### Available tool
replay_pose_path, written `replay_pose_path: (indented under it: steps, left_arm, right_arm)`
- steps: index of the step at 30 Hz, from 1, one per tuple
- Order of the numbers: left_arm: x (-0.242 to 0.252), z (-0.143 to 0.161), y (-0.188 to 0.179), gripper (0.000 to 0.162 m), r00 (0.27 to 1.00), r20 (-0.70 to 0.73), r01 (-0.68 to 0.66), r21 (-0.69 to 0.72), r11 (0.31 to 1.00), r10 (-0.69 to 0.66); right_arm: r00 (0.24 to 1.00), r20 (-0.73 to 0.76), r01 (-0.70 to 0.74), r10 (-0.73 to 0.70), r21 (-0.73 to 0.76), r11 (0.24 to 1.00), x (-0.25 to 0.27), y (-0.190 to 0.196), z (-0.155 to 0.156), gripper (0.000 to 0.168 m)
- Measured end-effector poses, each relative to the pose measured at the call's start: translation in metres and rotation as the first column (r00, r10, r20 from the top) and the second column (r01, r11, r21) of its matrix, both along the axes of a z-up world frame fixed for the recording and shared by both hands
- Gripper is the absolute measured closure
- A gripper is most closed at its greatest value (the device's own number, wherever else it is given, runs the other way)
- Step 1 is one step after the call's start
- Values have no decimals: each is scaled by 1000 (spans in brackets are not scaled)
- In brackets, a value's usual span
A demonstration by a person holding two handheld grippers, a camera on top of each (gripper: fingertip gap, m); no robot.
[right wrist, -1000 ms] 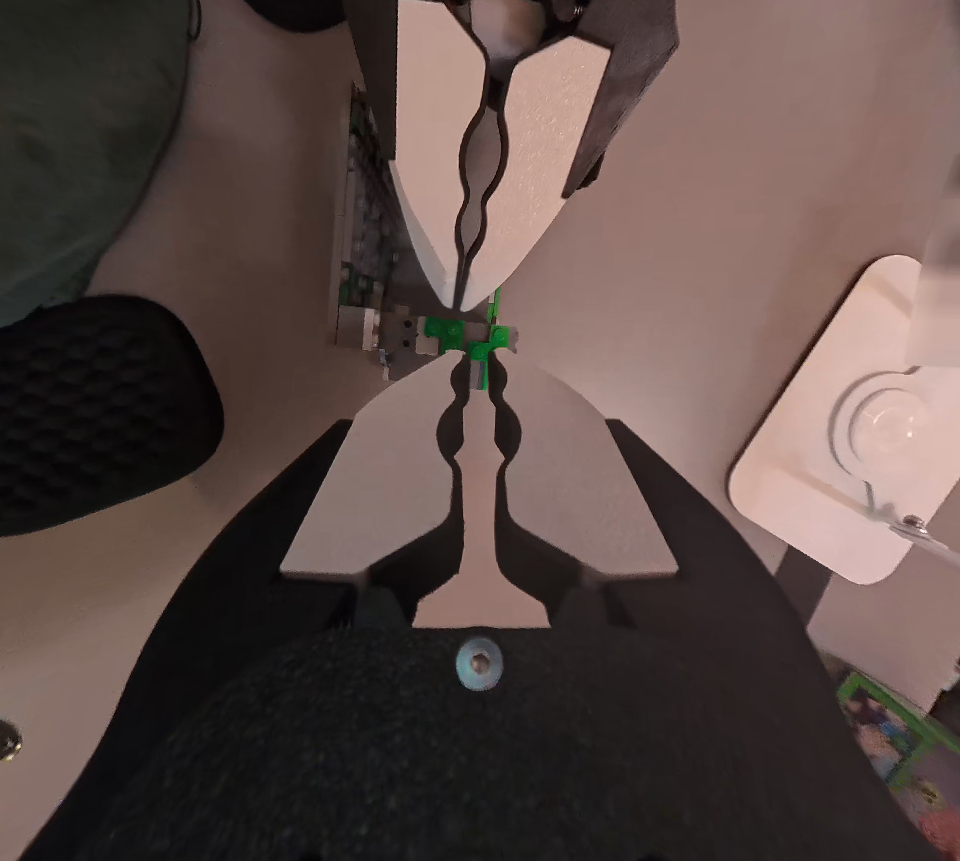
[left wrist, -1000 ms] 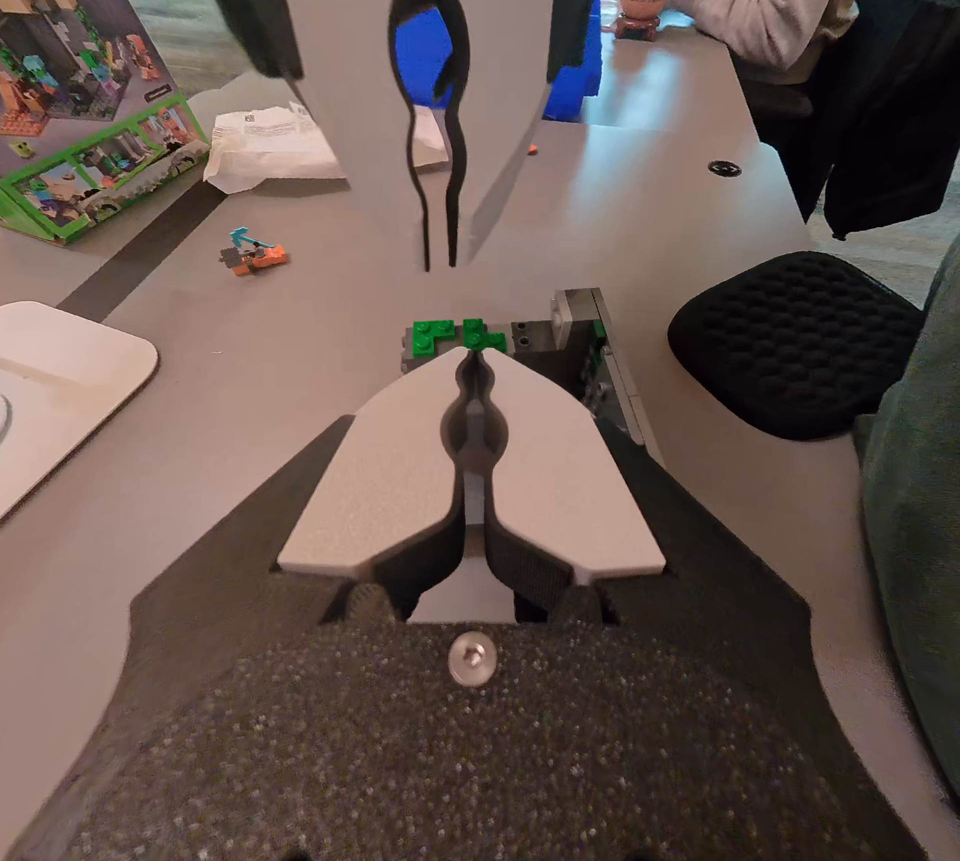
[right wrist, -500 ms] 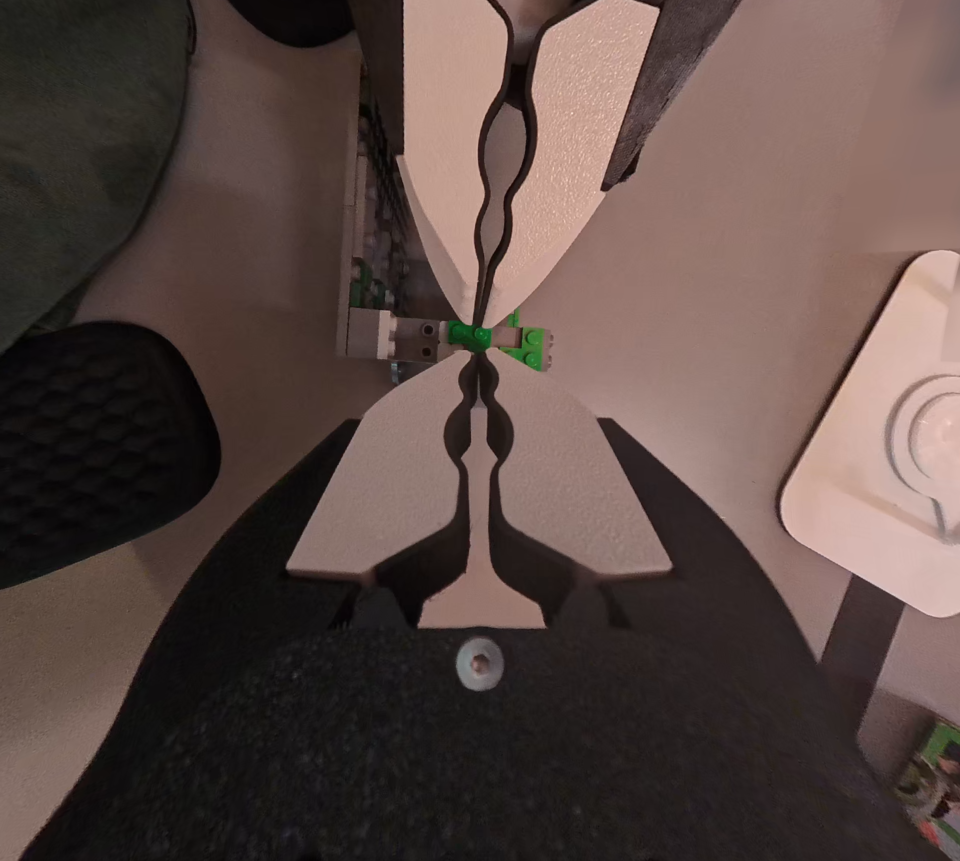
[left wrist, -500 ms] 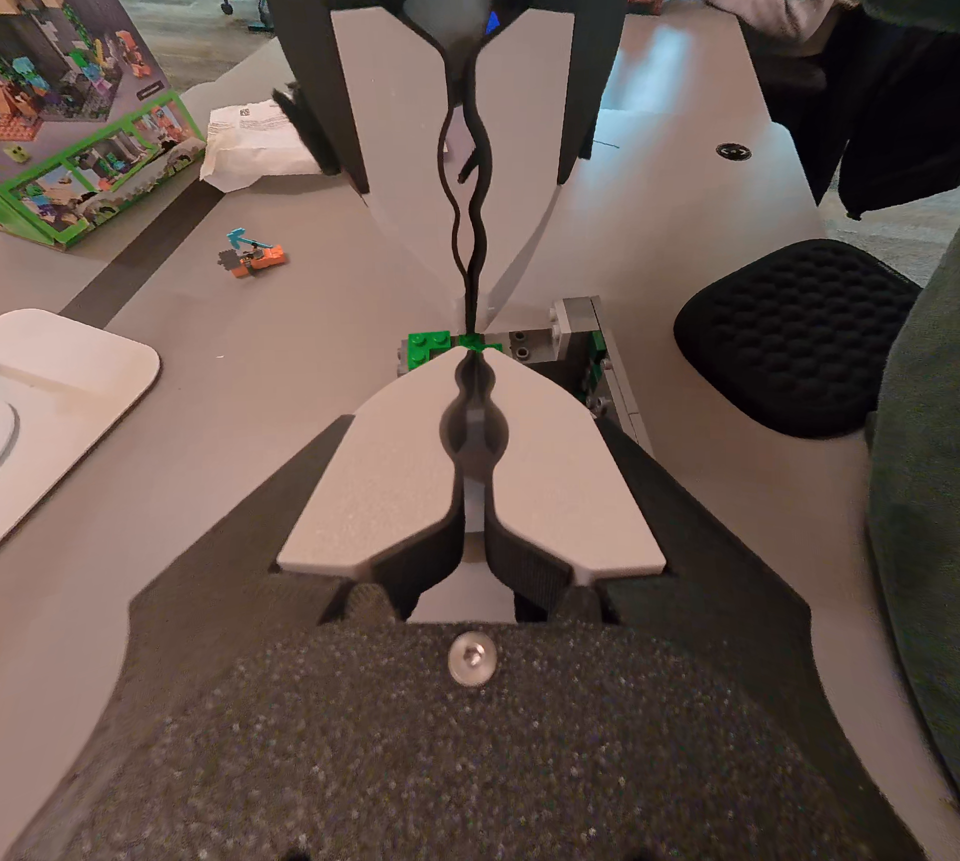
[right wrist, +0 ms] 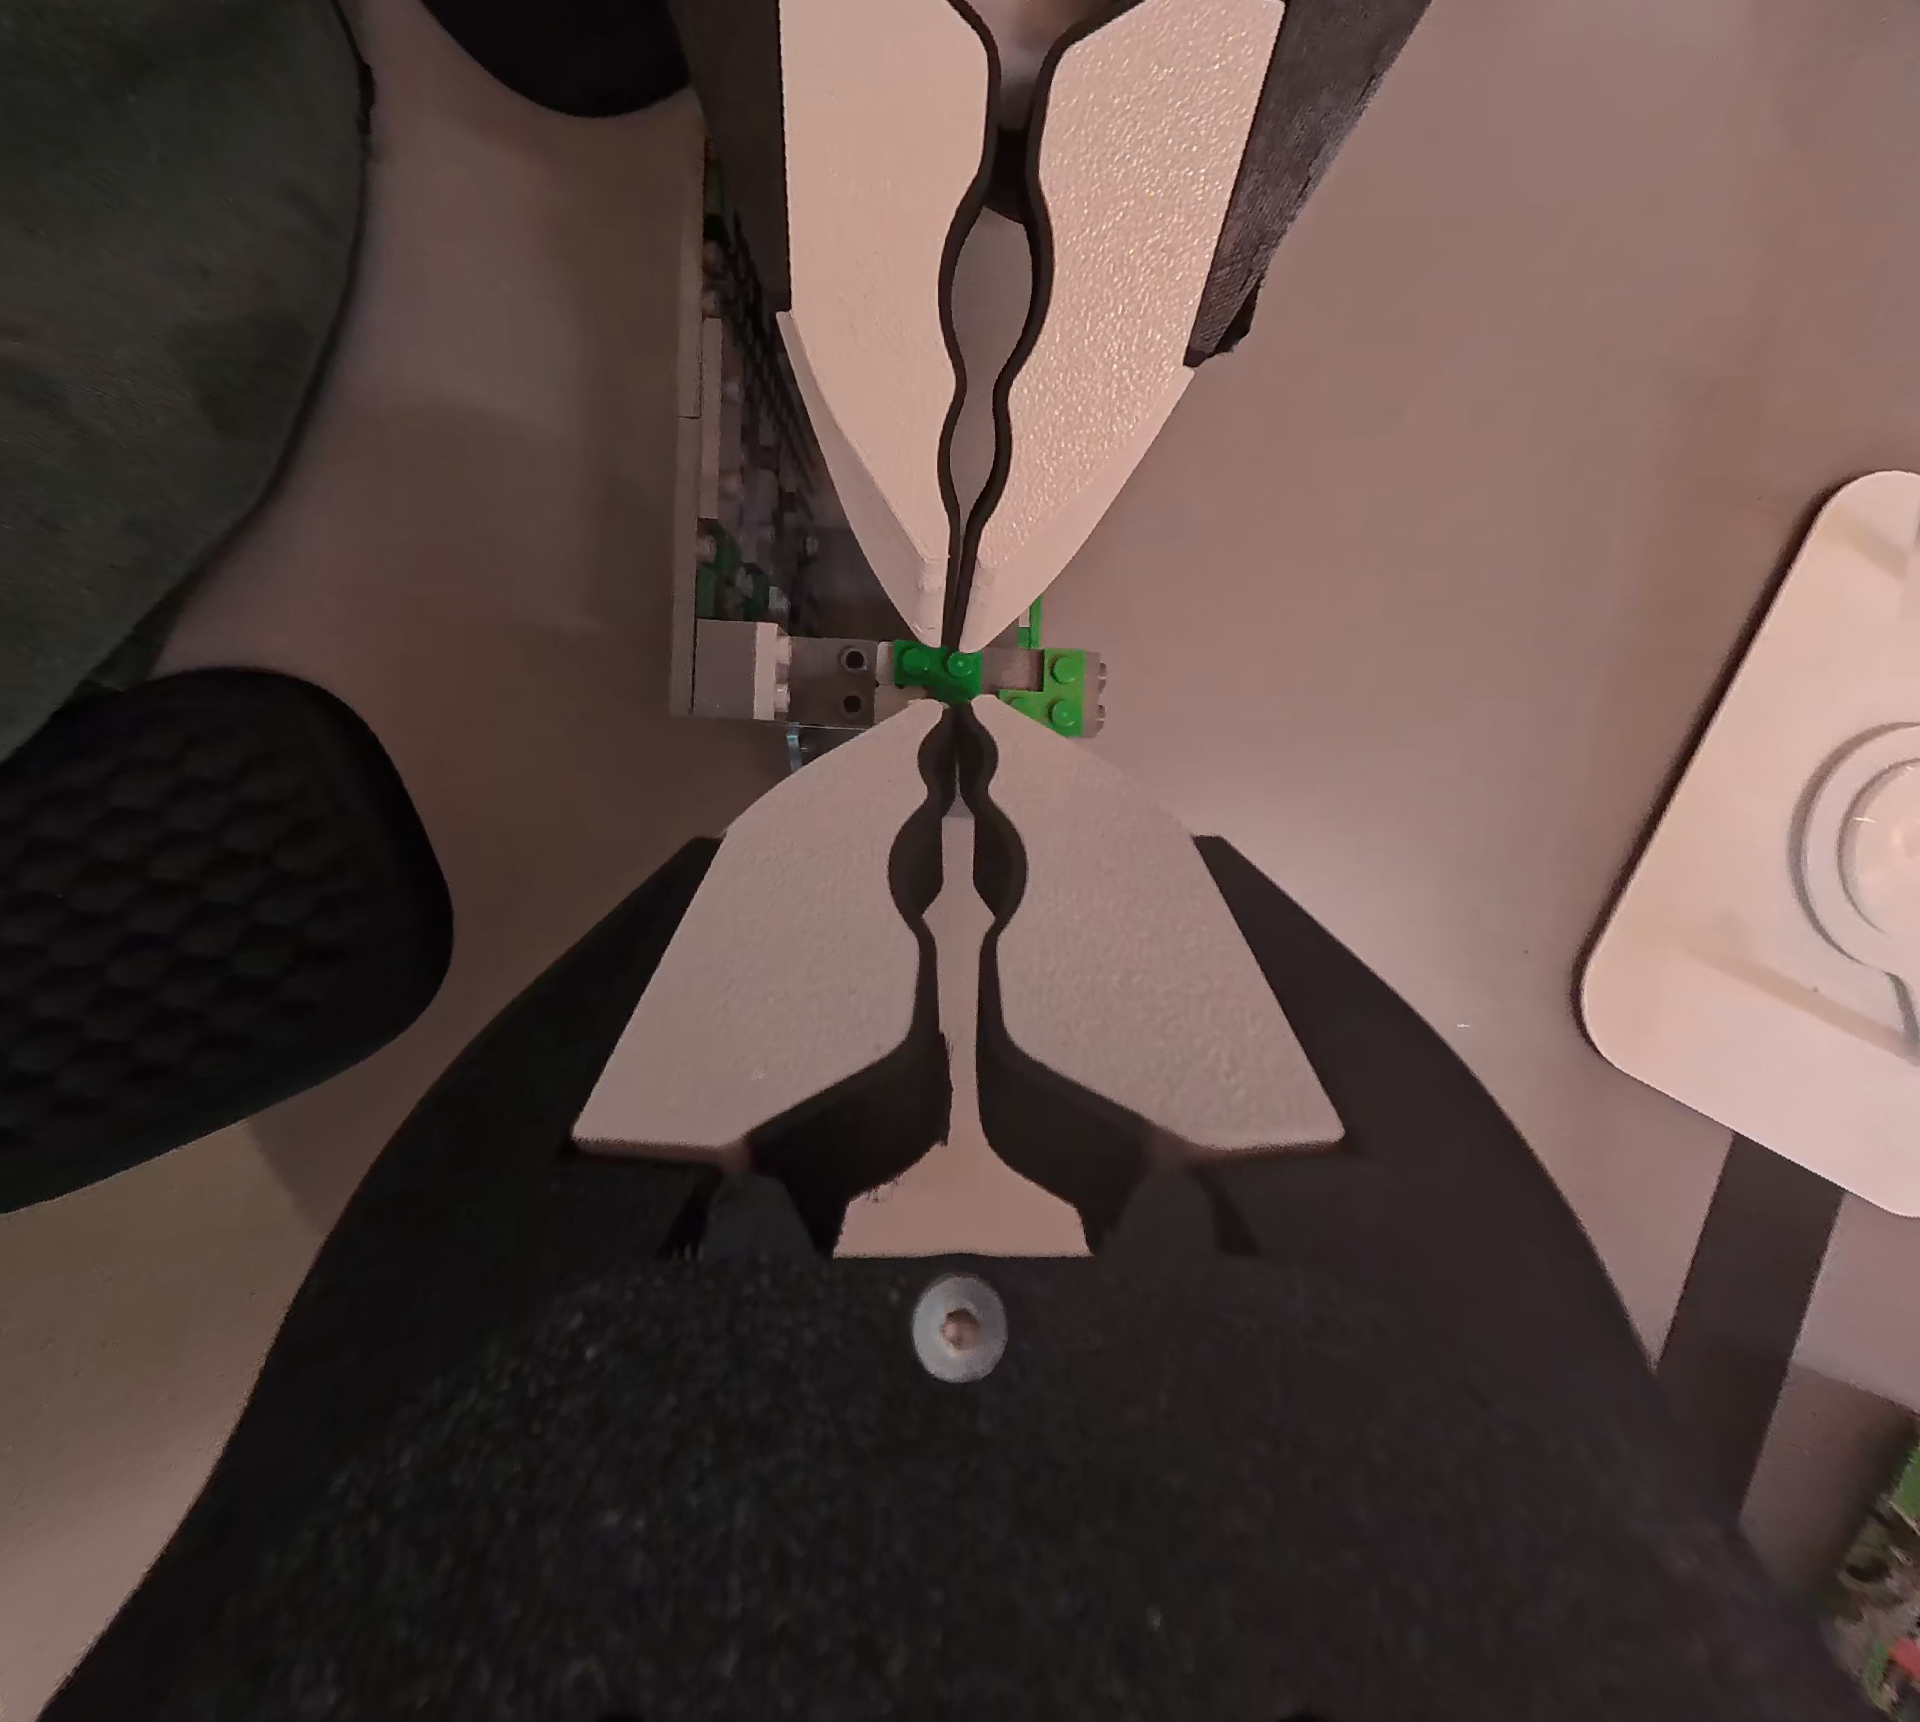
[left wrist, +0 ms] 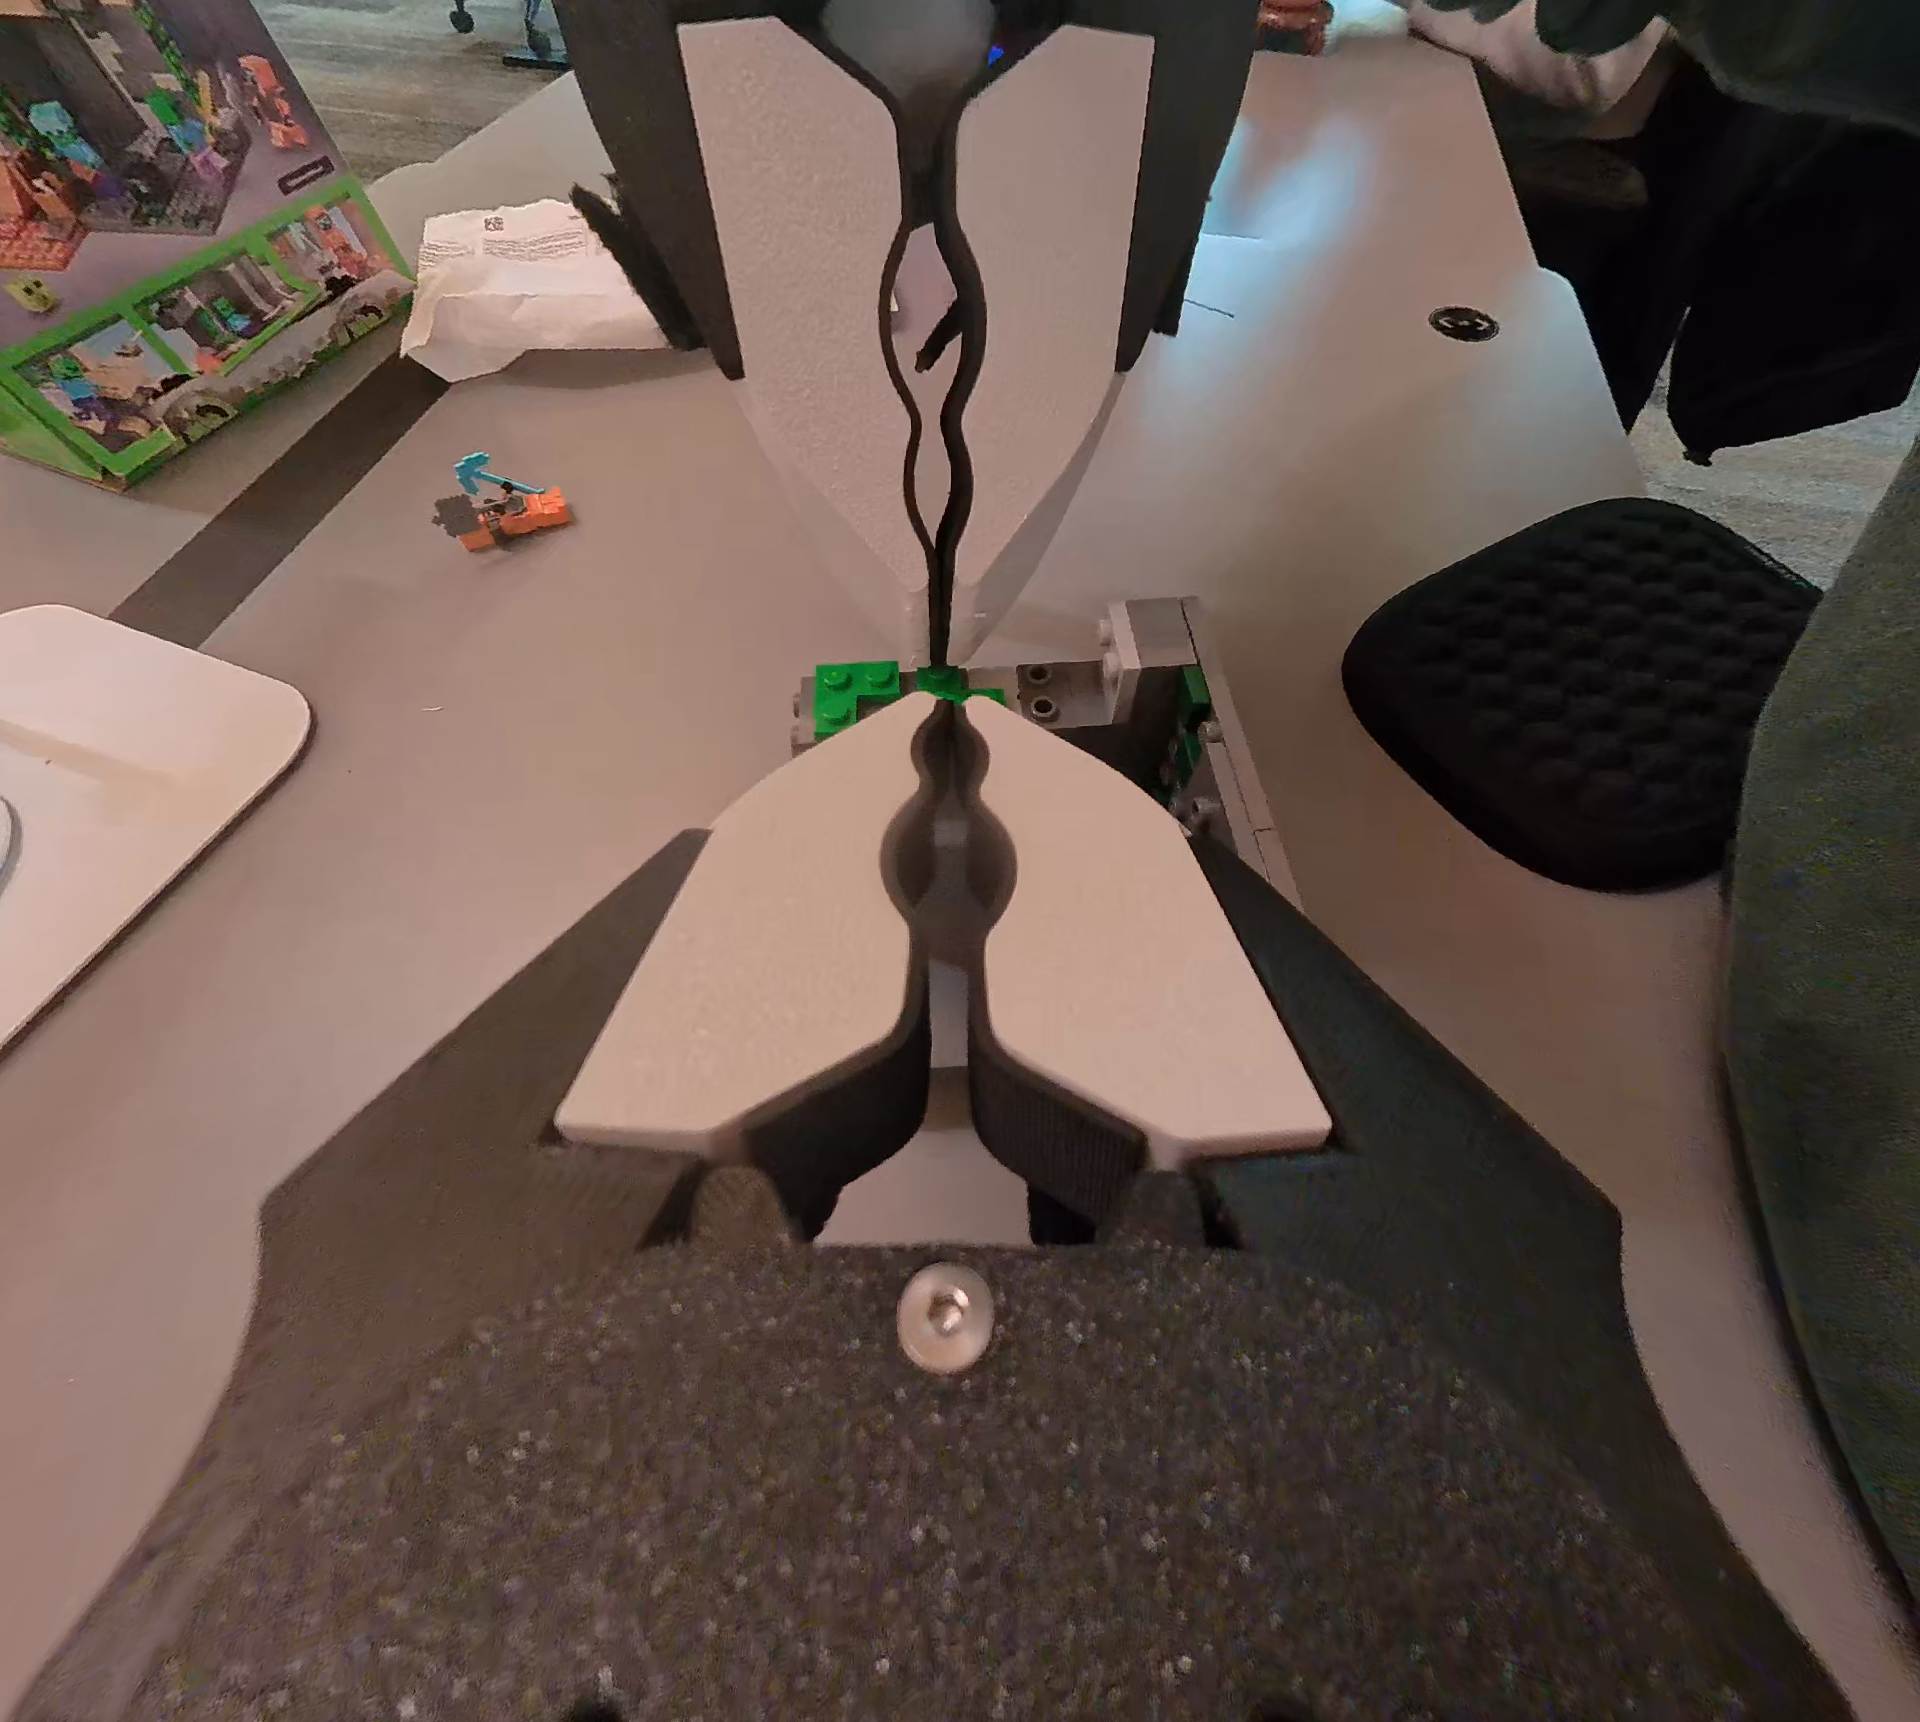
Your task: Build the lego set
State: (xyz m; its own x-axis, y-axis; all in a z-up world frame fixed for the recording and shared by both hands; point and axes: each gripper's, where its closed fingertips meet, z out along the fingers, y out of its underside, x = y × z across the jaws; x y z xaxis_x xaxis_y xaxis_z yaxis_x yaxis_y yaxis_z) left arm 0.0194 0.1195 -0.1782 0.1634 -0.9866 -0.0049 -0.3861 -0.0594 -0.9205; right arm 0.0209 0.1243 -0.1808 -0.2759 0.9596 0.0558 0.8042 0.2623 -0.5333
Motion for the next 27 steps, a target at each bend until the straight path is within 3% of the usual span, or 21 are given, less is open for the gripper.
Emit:
replay_pose_path:
  steps: [7, 13, 16, 20, 24, 27]
  left_arm:
    - [0, 2, 0, 162, 1000, -15, -6, 12, 1000, 6]
    - [-4, 15, 6, 161, 998, 42, -43, 26, 999, 42]
    - [-10, 19, 10, 160, 995, 73, -72, 21, 997, 71]
    - [-19, 19, 19, 159, 986, 108, -127, 8, 992, 125]
    - [-27, 18, 29, 160, 975, 137, -175, -3, 985, 174]
    - [-31, 15, 32, 160, 972, 144, -188, 10, 982, 185]
  right_arm:
    - [997, -68, 42, -40, 24, 999, -1, -1, 4, 168]
    - [927, -327, 195, -183, 6, 981, -1, 13, 45, 160]
    - [832, -472, 305, -293, -53, 951, 6, 22, 63, 157]
    - [644, -621, 419, -447, -202, 885, 14, 31, 76, 155]
    - [434, -680, 506, -590, -358, 785, 21, 46, 76, 157]
    - [320, -689, 507, -650, -456, 732, 24, 48, 71, 158]
